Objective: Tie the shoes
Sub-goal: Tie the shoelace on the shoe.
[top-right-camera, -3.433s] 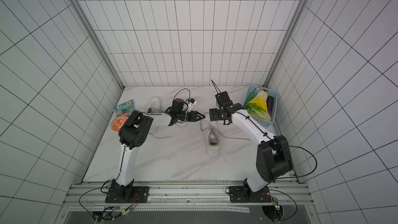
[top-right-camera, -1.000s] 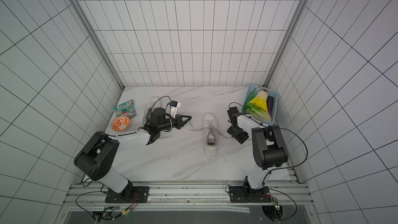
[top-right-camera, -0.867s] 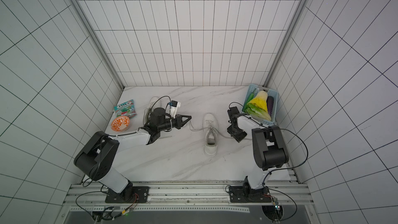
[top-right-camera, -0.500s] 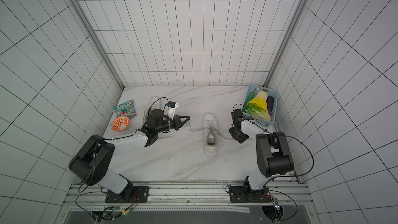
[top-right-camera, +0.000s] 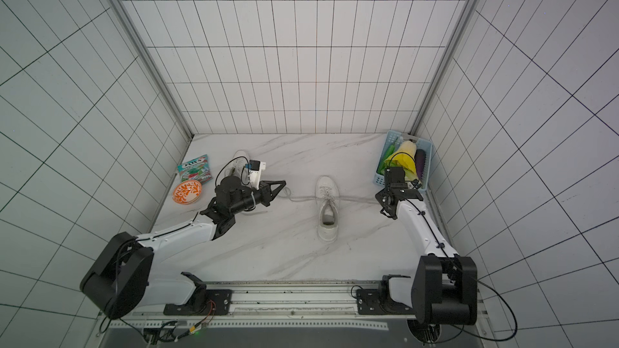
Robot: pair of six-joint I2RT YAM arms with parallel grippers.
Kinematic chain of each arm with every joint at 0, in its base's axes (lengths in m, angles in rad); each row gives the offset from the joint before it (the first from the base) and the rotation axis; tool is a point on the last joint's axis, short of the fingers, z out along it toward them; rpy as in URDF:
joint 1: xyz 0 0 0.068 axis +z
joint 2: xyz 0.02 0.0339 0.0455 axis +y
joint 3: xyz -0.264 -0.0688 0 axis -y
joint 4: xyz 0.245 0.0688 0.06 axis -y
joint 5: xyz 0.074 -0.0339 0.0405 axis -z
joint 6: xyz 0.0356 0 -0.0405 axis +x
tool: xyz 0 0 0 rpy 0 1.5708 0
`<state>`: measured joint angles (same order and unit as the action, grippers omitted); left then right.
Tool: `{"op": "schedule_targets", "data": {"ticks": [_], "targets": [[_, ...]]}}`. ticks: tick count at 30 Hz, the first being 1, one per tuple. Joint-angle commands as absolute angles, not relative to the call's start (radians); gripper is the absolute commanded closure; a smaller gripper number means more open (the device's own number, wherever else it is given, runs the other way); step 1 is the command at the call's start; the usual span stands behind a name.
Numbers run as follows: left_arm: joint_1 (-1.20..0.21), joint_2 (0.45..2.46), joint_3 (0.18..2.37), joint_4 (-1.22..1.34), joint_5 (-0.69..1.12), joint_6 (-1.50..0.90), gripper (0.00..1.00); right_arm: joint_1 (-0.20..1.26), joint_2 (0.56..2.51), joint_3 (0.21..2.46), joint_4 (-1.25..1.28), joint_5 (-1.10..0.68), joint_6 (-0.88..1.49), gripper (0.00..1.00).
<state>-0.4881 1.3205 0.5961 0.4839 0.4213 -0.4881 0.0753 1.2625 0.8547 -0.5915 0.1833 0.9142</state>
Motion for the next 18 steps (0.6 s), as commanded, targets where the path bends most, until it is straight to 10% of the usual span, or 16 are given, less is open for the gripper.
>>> {"op": "schedule_targets", "data": {"ticks": [1, 18], "targets": [[-0.460, 1.264, 0.561, 0.430, 0.346, -0.471, 1.00, 0.049, 1.239, 0.887, -0.643, 0.273, 0.864, 1.00], [-0.404, 1.243, 0.529, 0.419, 0.324, -0.492, 1.00, 0.045, 1.279, 0.904, -0.621, 0.282, 0.748, 1.00]]}}
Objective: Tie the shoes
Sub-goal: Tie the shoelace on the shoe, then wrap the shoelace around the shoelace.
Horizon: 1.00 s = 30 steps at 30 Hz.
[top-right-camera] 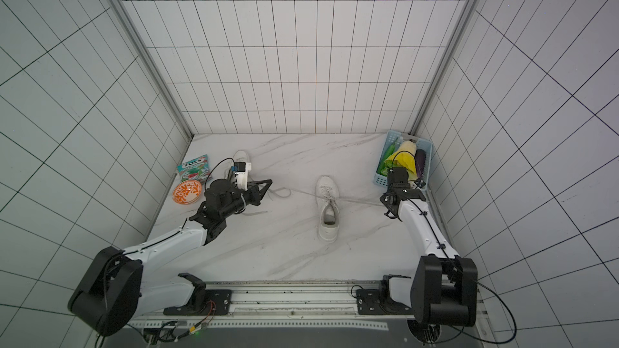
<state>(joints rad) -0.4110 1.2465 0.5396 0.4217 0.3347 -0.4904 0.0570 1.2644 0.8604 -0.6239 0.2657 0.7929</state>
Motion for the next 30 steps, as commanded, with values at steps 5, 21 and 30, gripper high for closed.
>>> {"op": "schedule_targets", "data": {"ticks": [5, 21, 30], "targets": [[-0.403, 1.242, 0.529, 0.420, 0.327, -0.492, 1.00, 0.044, 1.287, 0.902, -0.615, 0.282, 0.733, 1.00], [-0.431, 1.260, 0.551, 0.507, 0.449, -0.476, 1.00, 0.141, 1.096, 0.844, -0.254, -0.182, 0.287, 0.18], [-0.443, 1.299, 0.580, 0.560, 0.471, -0.520, 1.00, 0.501, 1.306, 0.972, -0.118, -0.420, -0.032, 0.12]]}}
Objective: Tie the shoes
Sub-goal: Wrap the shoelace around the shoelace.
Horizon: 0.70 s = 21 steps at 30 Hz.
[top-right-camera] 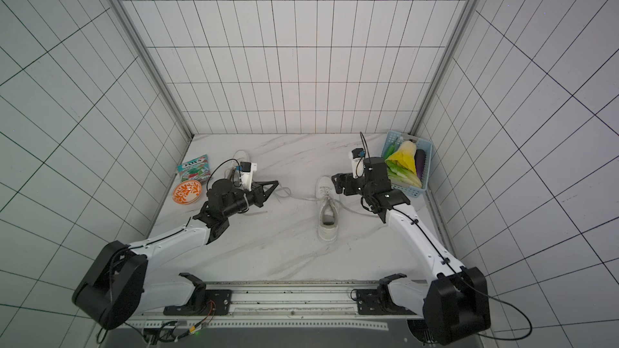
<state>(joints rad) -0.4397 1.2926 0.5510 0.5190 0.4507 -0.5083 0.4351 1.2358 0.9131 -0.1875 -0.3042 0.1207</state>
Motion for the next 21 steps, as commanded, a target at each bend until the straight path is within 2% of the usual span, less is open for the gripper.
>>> {"op": "schedule_targets", "data": {"ticks": [1, 7, 14, 18, 19, 21], "targets": [[-0.443, 1.300, 0.581, 0.560, 0.471, -0.521, 1.00, 0.528, 1.340, 0.988, -0.112, -0.425, -0.051, 0.12], [-0.443, 1.293, 0.584, 0.557, 0.469, -0.528, 1.00, 0.636, 1.554, 1.103, -0.077, -0.441, -0.118, 0.12], [-0.442, 1.289, 0.586, 0.552, 0.468, -0.528, 1.00, 0.691, 1.675, 1.148, -0.048, -0.499, -0.122, 0.14], [-0.440, 1.289, 0.586, 0.555, 0.468, -0.535, 1.00, 0.699, 1.720, 1.166, -0.039, -0.524, -0.094, 0.26], [-0.440, 1.290, 0.586, 0.557, 0.468, -0.535, 1.00, 0.701, 1.725, 1.171, -0.039, -0.531, -0.088, 0.31], [-0.436, 1.284, 0.583, 0.557, 0.468, -0.541, 1.00, 0.700, 1.726, 1.178, -0.038, -0.546, -0.071, 0.49]]}}
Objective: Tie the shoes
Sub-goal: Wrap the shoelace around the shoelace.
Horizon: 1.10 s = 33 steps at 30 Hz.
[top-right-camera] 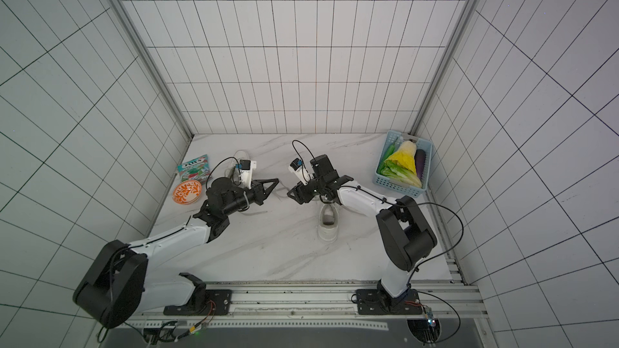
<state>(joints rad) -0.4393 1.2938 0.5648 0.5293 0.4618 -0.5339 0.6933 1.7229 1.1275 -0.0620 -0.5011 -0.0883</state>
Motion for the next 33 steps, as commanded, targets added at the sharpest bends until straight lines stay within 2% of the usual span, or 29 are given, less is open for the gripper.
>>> {"op": "schedule_targets", "data": {"ticks": [1, 3, 5, 7, 8, 11, 16, 22, 29, 33], "targets": [[-0.434, 1.284, 0.584, 0.557, 0.468, -0.544, 1.00, 0.700, 1.724, 1.180, -0.037, -0.555, -0.066, 0.59], [-0.428, 1.276, 0.580, 0.558, 0.469, -0.548, 1.00, 0.697, 1.702, 1.181, -0.039, -0.562, -0.052, 0.82], [-0.421, 1.265, 0.574, 0.555, 0.471, -0.548, 1.00, 0.689, 1.659, 1.166, -0.039, -0.553, -0.040, 1.00], [-0.412, 1.247, 0.565, 0.552, 0.472, -0.545, 1.00, 0.672, 1.600, 1.139, -0.024, -0.545, -0.025, 1.00], [-0.407, 1.237, 0.559, 0.548, 0.471, -0.542, 0.94, 0.660, 1.565, 1.120, -0.015, -0.539, -0.017, 1.00], [-0.391, 1.199, 0.537, 0.539, 0.475, -0.517, 0.65, 0.633, 1.478, 1.073, -0.012, -0.535, -0.009, 1.00], [-0.380, 1.119, 0.497, 0.539, 0.445, -0.467, 0.40, 0.603, 1.384, 1.042, -0.044, -0.551, -0.009, 1.00], [-0.418, 1.168, 0.499, 0.611, 0.476, -0.398, 0.37, 0.586, 1.341, 1.034, -0.072, -0.552, -0.009, 1.00], [-0.540, 1.403, 0.584, 0.773, 0.549, -0.312, 0.37, 0.583, 1.321, 1.034, -0.083, -0.554, 0.001, 1.00], [-0.587, 1.534, 0.625, 0.905, 0.526, -0.260, 0.35, 0.582, 1.318, 1.049, -0.115, -0.537, 0.011, 1.00]]}}
